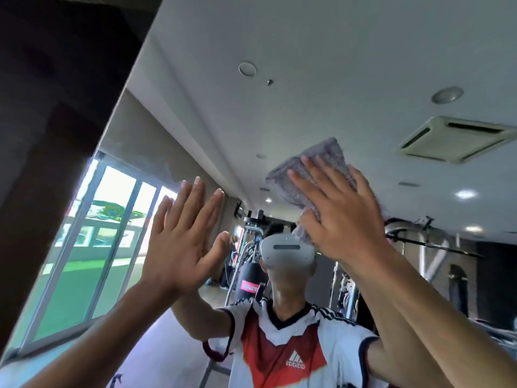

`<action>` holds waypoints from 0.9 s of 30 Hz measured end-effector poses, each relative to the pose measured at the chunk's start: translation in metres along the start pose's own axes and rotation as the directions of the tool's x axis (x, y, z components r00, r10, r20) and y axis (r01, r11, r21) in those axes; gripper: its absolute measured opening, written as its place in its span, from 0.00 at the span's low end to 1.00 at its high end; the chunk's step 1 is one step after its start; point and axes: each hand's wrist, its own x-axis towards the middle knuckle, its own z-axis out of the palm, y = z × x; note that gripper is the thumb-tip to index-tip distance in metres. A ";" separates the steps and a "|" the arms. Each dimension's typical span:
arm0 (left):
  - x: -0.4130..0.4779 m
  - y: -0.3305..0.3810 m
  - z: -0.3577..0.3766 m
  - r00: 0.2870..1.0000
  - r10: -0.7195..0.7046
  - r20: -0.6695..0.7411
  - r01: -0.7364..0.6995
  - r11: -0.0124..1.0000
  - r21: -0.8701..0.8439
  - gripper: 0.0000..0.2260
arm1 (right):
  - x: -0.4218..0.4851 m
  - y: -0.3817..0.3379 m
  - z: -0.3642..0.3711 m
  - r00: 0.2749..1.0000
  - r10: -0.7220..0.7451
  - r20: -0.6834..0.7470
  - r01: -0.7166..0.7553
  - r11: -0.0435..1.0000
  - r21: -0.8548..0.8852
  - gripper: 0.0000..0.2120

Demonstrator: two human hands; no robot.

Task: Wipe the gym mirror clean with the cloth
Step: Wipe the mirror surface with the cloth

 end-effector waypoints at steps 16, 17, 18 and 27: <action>-0.008 -0.104 -0.030 0.987 0.023 0.158 -0.052 0.982 0.180 0.31 | 0.045 -0.067 0.010 0.999 0.035 0.000 -0.035 0.999 -0.018 0.29; -0.005 -0.111 -0.032 0.987 0.036 0.160 -0.064 0.982 0.175 0.31 | 0.056 -0.060 0.008 0.991 0.133 0.012 -0.132 0.991 -0.012 0.30; -0.003 -0.119 -0.034 0.987 0.045 0.154 -0.071 0.983 0.167 0.31 | 0.071 -0.062 0.008 0.972 0.233 0.013 -0.233 0.973 0.001 0.30; -0.006 -0.131 -0.026 0.995 -0.063 0.074 0.062 0.998 0.023 0.34 | 0.100 -0.160 0.025 0.973 -0.209 0.095 0.214 0.976 -0.047 0.31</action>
